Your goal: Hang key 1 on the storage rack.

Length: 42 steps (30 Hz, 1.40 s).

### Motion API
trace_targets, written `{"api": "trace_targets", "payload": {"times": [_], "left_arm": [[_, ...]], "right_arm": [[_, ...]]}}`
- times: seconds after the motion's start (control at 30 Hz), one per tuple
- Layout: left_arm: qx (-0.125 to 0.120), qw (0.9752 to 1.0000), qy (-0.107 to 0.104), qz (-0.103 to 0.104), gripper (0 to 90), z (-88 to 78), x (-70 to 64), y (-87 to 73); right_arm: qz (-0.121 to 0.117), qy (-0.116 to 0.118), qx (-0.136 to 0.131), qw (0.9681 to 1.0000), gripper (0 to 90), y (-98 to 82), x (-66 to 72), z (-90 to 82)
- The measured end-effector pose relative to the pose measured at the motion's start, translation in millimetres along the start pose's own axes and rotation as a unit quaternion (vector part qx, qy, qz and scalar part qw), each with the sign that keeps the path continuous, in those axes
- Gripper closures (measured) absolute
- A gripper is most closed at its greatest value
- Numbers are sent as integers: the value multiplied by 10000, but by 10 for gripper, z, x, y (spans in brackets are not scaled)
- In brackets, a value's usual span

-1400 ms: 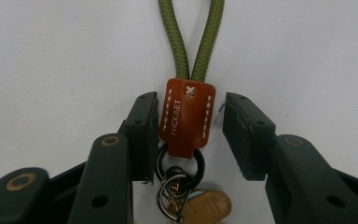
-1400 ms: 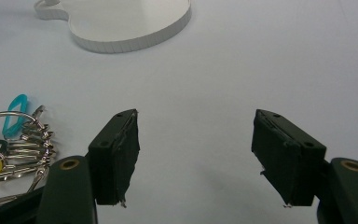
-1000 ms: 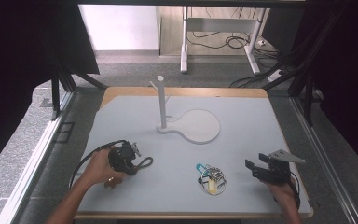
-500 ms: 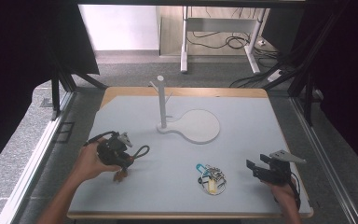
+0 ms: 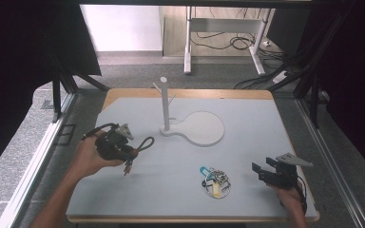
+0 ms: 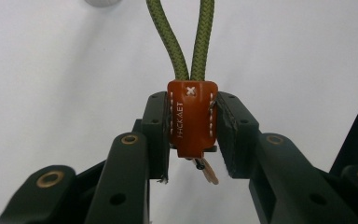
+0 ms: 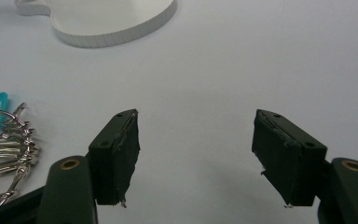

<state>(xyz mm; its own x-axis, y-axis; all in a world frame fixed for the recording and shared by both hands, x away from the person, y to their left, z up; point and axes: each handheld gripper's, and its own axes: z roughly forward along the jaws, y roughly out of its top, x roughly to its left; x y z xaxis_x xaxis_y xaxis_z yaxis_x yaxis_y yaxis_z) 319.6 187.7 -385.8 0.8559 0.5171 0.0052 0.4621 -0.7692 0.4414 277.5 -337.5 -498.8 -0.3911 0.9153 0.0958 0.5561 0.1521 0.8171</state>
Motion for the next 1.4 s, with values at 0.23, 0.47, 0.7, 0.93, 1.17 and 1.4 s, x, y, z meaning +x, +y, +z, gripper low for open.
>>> {"api": "trace_targets", "payload": {"times": [0.23, 0.47, 0.7, 0.93, 1.17, 1.4], "left_arm": [[-194, 9998, 96, -27, 669, -73, 10, 48], [-279, 9996, 65, -78, 669, -106, 51, 94], [-305, 9995, 61, -108, 669, -149, 99, 144], [-394, 9990, 105, -161, 669, -215, 154, 221], [-460, 9987, 132, -192, 669, -229, 209, 292], [-519, 9981, 132, -318, 668, -260, 292, 356]], "right_arm": [[-13, -3, 1, 10000, 322, 4, 1, -5], [-37, -3, 5, 10000, 322, 4, 10, 5], [-42, -30, -11, 10000, 323, 7, 2, 1], [-32, -62, -71, 9999, 329, 12, 3, -11], [-3, -55, -73, 10000, 329, 12, -5, -8], [-24, -48, -61, 10000, 328, 13, -3, -6]]}}
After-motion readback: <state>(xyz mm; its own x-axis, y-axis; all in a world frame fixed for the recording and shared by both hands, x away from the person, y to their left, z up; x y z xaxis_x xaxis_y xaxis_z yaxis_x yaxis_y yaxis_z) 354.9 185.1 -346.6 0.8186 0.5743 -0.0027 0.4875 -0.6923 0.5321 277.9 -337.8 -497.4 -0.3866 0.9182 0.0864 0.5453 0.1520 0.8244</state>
